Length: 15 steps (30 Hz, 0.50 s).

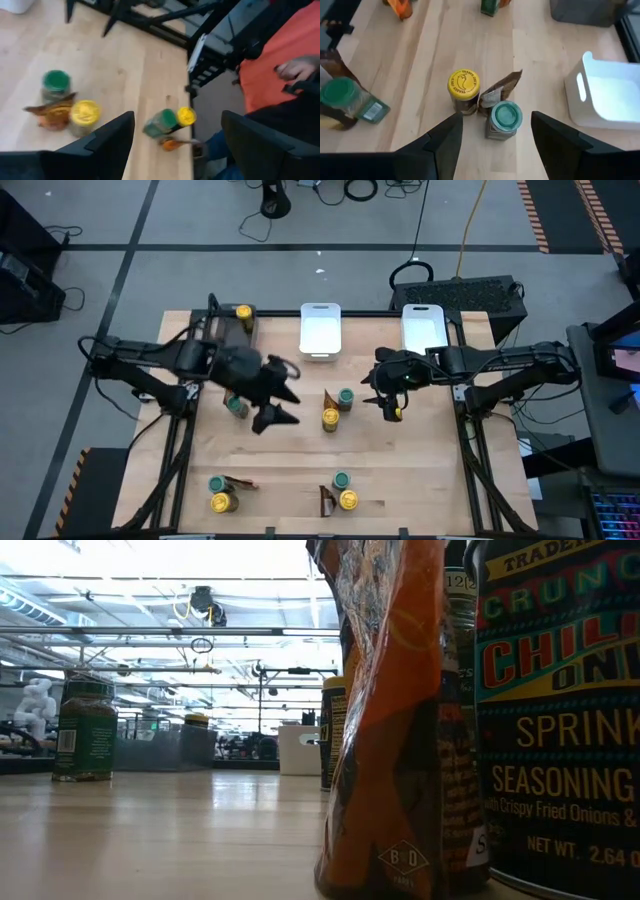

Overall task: Sort spices by type
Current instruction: Put the bottom left yellow seasoning bottle into the black bin

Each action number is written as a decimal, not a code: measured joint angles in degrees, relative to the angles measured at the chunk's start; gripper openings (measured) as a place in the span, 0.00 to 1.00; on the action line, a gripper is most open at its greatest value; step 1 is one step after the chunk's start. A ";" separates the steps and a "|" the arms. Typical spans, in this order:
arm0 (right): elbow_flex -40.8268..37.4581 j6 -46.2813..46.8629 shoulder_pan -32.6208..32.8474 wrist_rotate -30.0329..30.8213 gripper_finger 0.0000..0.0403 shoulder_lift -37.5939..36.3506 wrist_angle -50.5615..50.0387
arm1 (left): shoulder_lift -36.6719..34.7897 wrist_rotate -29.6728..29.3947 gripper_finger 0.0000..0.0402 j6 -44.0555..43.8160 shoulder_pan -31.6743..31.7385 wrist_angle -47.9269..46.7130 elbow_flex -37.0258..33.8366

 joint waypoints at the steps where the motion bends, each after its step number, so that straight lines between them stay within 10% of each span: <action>1: 0.00 -0.87 0.00 -0.02 0.54 0.00 0.27 | 0.16 -1.51 0.75 -1.58 -1.47 -0.10 0.56; 15: 0.00 -0.05 -0.15 0.00 0.54 0.00 6.11 | -0.31 6.37 0.75 -30.09 -19.75 -27.29 1.42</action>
